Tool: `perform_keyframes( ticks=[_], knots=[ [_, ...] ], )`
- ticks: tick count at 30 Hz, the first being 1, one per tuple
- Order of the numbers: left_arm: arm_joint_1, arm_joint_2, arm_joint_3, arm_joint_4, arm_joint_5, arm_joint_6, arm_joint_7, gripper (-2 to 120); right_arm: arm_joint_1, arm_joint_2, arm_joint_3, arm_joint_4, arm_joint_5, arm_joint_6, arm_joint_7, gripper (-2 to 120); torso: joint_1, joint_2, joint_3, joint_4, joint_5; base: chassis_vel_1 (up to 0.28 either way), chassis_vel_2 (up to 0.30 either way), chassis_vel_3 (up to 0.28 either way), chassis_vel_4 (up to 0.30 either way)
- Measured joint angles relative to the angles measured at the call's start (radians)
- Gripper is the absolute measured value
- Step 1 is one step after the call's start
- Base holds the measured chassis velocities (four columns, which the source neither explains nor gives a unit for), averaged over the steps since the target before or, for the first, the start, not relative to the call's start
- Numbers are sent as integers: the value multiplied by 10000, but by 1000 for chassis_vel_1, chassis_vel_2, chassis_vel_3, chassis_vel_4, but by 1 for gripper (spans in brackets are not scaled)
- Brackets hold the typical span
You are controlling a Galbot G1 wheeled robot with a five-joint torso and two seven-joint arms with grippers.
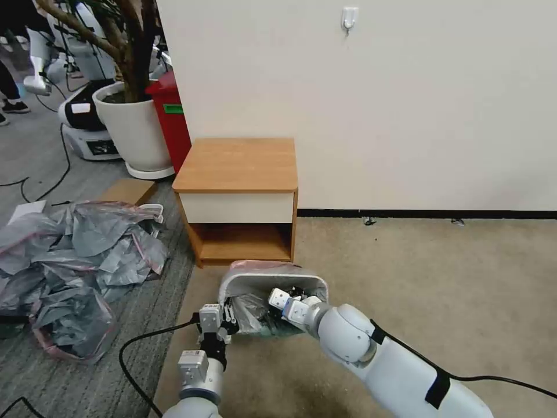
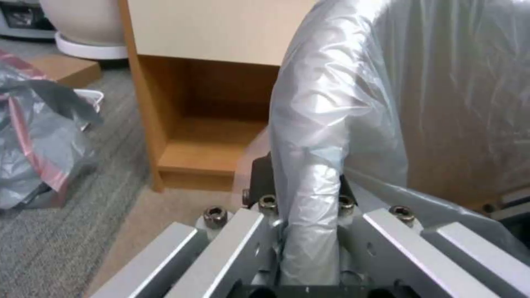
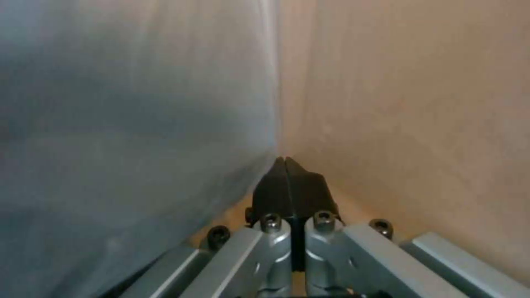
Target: Pick up the garbage bag from the table and place it over the trash can.
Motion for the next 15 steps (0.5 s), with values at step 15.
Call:
perform_keyframes(
  ticks=[15],
  knots=[
    [-57, -39, 157, -117, -508, 219, -6, 1, 746, 2, -627, -968, -597, 446, -75, 0, 0, 0, -1, 1, 0, 0, 0, 0, 0]
  ],
)
